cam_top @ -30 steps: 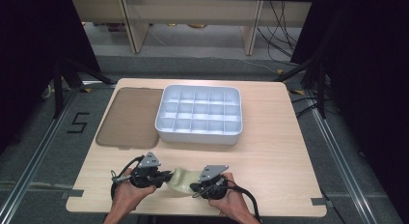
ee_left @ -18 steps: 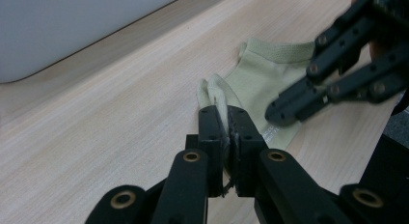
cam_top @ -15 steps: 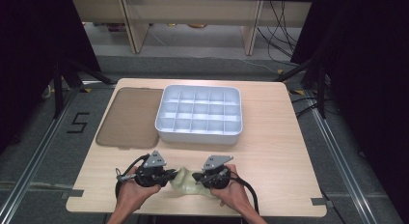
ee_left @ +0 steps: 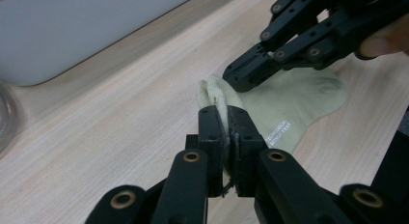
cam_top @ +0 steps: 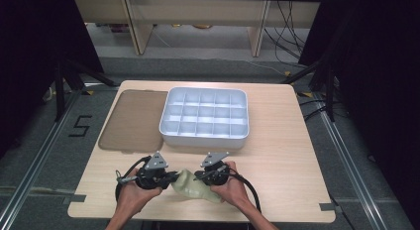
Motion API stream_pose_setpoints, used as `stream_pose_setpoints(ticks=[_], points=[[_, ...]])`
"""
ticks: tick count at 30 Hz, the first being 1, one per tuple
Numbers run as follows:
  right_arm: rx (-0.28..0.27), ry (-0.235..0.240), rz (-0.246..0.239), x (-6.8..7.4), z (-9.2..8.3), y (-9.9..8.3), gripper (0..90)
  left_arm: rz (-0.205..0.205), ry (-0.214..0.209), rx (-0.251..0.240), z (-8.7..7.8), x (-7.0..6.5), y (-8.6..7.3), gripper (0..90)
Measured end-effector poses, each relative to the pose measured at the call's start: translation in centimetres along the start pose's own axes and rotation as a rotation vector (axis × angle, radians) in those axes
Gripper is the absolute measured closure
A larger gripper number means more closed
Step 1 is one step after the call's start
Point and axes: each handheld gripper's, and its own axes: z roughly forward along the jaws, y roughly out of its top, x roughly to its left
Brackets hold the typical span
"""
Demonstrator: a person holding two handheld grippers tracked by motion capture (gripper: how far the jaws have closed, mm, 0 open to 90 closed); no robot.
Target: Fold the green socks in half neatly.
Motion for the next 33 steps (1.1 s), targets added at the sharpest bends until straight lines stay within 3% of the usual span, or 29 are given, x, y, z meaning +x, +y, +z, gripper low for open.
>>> stream_pose_setpoints(ticks=[2,5,6,7,14,24,29,33], points=[[-0.012,0.009,-0.024,-0.1,-0.9,-0.1,88.8,0.018,0.005,0.008,-0.2,0.1,0.1,85.1],[-0.01,-0.001,-0.012,0.0,-2.5,-0.7,88.8,0.017,0.002,0.007,-0.3,0.0,0.2,85.1],[-0.023,0.004,-0.038,-0.3,-2.9,-1.0,88.8,0.028,0.008,0.011,-0.4,0.0,0.3,85.2],[-0.017,0.001,-0.005,-0.2,-3.5,-1.3,88.8,0.035,0.007,0.011,-0.3,-0.1,0.4,85.1],[-0.012,-0.013,0.033,-1.2,-6.6,-4.1,88.8,0.052,0.0,0.014,-0.2,-0.8,1.2,85.1],[0.03,-0.019,0.042,-1.7,-6.3,-5.1,88.8,0.063,-0.022,-0.018,0.6,-2.2,2.9,85.1],[0.029,-0.015,0.057,-1.6,-6.2,-5.1,88.8,0.102,-0.049,-0.016,1.6,-3.5,4.1,85.0],[0.006,-0.019,0.058,-1.8,-6.1,-5.3,88.8,0.109,-0.065,-0.011,2.6,-4.5,4.6,85.0]])
